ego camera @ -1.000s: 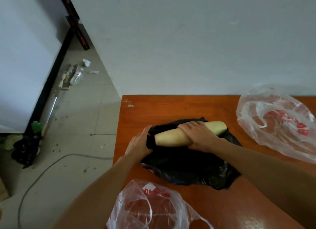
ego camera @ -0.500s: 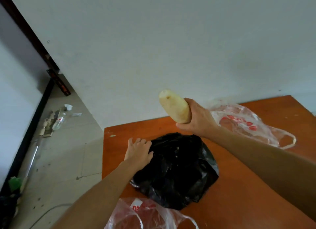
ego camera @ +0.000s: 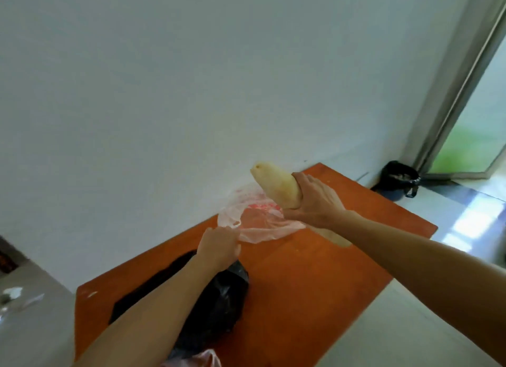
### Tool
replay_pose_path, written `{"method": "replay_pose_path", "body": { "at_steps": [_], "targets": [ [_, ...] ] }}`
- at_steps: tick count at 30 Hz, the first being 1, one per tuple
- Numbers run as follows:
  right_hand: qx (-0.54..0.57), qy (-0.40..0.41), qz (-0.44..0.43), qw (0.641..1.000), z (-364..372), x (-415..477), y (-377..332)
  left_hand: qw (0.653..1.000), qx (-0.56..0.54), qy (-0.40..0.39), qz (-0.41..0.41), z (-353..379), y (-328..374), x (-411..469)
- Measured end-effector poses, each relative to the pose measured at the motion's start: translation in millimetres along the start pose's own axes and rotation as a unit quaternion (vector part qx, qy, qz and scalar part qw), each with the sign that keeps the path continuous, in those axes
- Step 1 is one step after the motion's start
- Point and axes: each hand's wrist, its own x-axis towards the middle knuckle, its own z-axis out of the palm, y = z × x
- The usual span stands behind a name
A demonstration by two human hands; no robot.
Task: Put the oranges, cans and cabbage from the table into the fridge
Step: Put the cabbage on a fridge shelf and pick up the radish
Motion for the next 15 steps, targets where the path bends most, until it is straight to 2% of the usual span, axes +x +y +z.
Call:
{"method": "replay_pose_path", "body": {
  "at_steps": [7,15],
  "targets": [
    [-0.082,0.015,0.151,0.985,-97,-124,133,0.990,-0.047,0.011,0.135,-40,182,40],
    [-0.151,0.041,0.342,0.927,-178,-251,275,0.953,-0.016,0.027,0.301,-79,378,114]
  ]
}}
